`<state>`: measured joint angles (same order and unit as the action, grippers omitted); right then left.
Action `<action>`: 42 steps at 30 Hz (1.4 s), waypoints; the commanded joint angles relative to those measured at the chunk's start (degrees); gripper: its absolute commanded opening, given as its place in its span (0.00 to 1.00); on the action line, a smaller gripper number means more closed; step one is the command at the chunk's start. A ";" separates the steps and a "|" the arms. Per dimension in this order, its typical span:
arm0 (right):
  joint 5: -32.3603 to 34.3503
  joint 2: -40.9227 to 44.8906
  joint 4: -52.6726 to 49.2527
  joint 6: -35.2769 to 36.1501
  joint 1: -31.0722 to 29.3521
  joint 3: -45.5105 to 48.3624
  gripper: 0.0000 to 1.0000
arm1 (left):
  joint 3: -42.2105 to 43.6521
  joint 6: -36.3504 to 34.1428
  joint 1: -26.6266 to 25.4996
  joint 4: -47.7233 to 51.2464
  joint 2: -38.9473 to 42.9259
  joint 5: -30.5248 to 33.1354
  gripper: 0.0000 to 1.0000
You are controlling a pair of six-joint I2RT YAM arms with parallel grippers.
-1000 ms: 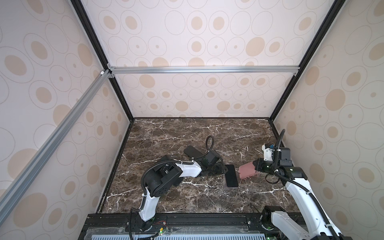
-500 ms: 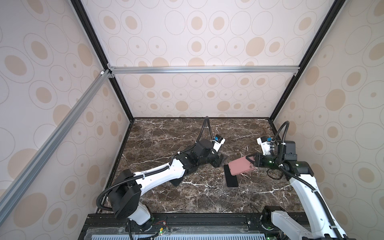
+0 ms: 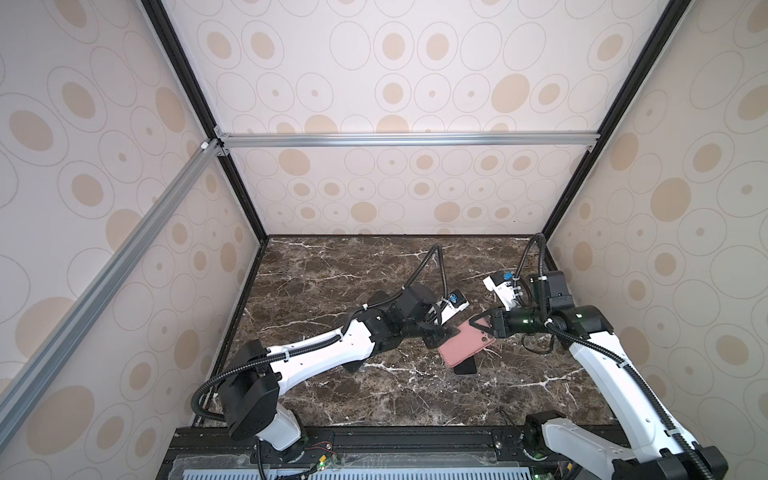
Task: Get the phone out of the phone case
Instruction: 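Close the left gripper on the pink case while the right gripper opens and releases it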
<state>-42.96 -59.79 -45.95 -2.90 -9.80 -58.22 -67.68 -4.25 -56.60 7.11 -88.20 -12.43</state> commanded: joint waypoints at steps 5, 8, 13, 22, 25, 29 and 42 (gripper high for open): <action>0.50 0.38 -1.51 2.42 -1.36 -1.46 0.00 | -4.10 -3.14 -0.93 2.53 -1.66 -2.06 0.41; 0.26 0.00 -1.34 2.54 -1.36 -1.53 0.00 | -4.95 -3.48 -0.97 3.20 -2.23 -2.83 0.32; 0.72 0.28 -0.20 2.46 -1.37 -1.99 0.00 | -5.53 -3.01 -1.12 3.44 -2.67 -3.66 0.19; 6.35 1.57 2.13 1.40 -1.36 -1.64 0.06 | -6.18 2.32 -1.33 1.51 -3.48 -0.53 0.00; 12.98 3.61 4.38 -1.44 -1.36 -0.69 0.43 | -7.64 6.16 -1.32 1.82 -5.66 5.76 0.00; 22.92 7.03 8.89 -6.28 -1.40 2.29 0.68 | -11.38 12.39 -1.17 3.37 -10.10 12.52 0.00; 44.39 4.09 15.07 -20.26 -1.36 10.07 0.85 | -28.20 32.02 2.16 11.54 -27.50 20.12 0.00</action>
<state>-5.61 -54.26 -32.29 -17.89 -10.92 -48.66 -90.48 20.43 -55.55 14.79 -113.36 5.02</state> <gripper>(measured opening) 0.838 0.048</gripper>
